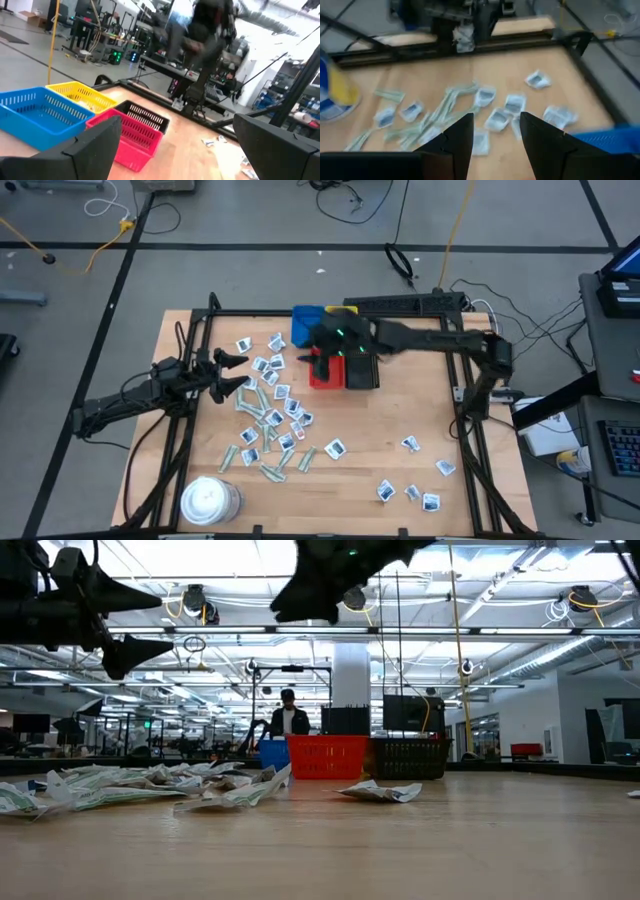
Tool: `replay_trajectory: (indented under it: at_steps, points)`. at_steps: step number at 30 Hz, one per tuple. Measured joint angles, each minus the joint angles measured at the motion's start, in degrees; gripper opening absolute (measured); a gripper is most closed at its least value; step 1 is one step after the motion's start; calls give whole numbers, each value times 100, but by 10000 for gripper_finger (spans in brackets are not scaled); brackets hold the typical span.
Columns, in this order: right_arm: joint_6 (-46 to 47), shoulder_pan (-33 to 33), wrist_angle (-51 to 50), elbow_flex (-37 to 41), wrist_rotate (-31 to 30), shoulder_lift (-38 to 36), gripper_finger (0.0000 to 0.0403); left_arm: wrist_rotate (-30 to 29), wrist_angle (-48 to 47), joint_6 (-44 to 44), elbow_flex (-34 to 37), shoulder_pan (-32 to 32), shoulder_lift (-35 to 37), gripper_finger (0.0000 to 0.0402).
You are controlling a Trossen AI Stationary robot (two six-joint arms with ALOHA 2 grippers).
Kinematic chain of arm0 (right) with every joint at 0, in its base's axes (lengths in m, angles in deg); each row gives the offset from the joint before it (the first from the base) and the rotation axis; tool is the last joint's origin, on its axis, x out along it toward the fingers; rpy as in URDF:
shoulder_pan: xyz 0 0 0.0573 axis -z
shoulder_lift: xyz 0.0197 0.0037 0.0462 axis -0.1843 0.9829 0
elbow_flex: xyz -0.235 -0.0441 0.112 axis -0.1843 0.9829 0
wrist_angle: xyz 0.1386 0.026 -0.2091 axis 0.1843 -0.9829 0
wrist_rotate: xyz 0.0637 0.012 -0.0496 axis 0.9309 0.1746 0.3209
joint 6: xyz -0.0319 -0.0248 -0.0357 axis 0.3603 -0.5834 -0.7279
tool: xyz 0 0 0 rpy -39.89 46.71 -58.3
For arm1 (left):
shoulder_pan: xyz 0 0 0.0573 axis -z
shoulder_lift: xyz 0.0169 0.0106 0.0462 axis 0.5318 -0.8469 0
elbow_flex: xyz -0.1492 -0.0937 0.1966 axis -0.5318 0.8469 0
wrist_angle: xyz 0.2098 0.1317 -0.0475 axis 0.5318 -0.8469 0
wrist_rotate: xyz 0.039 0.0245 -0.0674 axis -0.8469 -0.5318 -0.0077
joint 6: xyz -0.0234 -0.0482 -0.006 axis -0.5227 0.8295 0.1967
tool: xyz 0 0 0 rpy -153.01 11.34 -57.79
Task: Pick & Place First Aid Supplies
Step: Put the alcohol pad into the blue bin
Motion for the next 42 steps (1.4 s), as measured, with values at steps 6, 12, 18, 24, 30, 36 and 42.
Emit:
replay_trajectory:
  at_steps: [6, 12, 18, 24, 30, 36, 42]
  points:
    - [905, -486, 1510, 2146, -734, -1230, 155, 69, 54, -54, 0, 0, -10, 390]
    - [1317, -1128, 1636, 3450, -1585, -2364, 155, 82, 60, -89, 4, 0, -43, 390]
    - [1745, -1753, 823, 4289, -1985, -3574, 155, 84, 53, -88, 2, 0, -93, 390]
    - [2391, -2443, -1477, 4485, -2065, -4644, 155, 82, 41, -82, 2, 0, -117, 390]
    - [3288, -3007, -3056, 4485, -1825, -5346, 155, 82, 48, -81, 2, 0, -118, 390]
    - [3937, -3346, -3664, 4485, -941, -5464, 155, 82, 54, -81, 2, 0, -118, 390]
    - [3901, -3709, -3671, 4527, -1070, -5132, 155, 82, 54, -81, 2, -1, -118, 390]
